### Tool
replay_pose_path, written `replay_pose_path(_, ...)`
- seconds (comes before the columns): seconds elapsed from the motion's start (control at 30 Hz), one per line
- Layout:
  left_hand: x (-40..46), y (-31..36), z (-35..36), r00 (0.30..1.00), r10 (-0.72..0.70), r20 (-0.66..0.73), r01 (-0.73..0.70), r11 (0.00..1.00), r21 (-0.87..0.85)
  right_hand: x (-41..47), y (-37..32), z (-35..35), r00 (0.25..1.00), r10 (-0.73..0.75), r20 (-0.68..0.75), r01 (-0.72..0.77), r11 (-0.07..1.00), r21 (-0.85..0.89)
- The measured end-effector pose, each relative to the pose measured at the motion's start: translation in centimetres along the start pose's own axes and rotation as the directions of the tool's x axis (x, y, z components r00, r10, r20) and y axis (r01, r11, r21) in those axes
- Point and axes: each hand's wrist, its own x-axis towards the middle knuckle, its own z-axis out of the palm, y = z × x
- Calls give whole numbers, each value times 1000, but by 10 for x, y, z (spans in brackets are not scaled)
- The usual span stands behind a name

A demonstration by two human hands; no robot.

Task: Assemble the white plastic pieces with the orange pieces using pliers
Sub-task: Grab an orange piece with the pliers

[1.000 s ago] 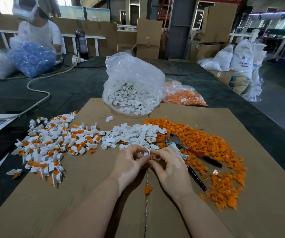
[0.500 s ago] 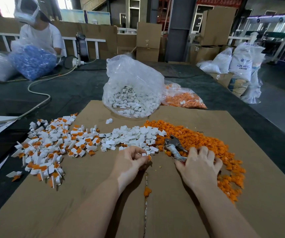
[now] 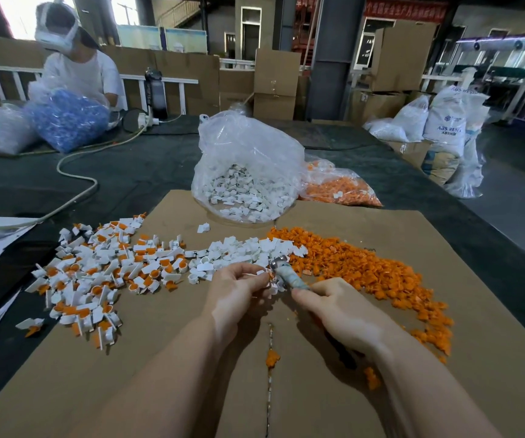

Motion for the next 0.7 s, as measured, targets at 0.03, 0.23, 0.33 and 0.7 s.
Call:
replay_pose_path(0.03, 1, 1, -1, 1000, 2, -5, -2, 1000, 1, 0, -1, 0, 1000, 4, 29, -5, 1000, 17)
replay_pose_path(0.23, 3, 2, -1, 999, -13, -37, 12, 1000, -25, -2, -4, -4, 985, 32, 171, -52, 992, 114)
replay_pose_path(0.33, 3, 3, 0, 999, -17, -48, 16, 999, -33, -4, -6, -5, 976, 51, 212, -74, 992, 104)
replay_pose_path(0.7, 3, -4, 1, 997, 3, -73, -6, 999, -34, -6, -2, 13, 999, -22, -28, 19, 993, -118)
